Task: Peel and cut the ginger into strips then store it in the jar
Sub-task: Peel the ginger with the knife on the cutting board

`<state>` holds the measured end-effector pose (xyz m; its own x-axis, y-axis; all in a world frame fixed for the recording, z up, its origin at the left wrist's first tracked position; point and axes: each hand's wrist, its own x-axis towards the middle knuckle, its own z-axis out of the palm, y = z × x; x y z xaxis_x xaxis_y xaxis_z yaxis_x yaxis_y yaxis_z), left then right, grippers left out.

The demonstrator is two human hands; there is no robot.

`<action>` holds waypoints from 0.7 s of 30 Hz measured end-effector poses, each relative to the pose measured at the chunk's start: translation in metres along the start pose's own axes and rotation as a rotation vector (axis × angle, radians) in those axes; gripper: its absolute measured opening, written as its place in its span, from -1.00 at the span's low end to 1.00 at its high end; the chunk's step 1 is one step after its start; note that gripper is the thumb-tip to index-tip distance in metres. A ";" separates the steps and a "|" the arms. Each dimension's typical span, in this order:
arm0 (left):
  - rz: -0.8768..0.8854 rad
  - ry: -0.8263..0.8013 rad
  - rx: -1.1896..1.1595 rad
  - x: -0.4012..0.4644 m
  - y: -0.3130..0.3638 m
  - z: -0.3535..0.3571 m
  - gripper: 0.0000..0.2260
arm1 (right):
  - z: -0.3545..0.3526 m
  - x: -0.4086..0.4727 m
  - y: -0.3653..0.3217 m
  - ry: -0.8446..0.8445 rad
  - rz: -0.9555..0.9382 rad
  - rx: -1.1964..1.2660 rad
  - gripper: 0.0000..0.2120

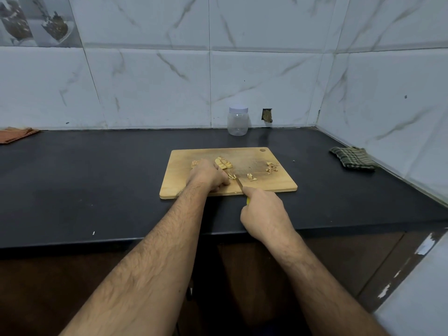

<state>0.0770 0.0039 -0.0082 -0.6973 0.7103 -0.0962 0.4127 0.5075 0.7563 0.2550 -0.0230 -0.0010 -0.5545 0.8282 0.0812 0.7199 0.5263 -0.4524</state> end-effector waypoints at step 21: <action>0.057 0.200 -0.228 -0.008 -0.017 0.002 -0.76 | -0.009 0.017 0.006 0.012 0.032 -0.044 -0.50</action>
<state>0.0764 -0.0091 -0.0215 -0.7876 0.6131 0.0621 0.3278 0.3315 0.8847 0.2533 -0.0045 0.0057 -0.5259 0.8470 0.0775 0.7551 0.5069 -0.4159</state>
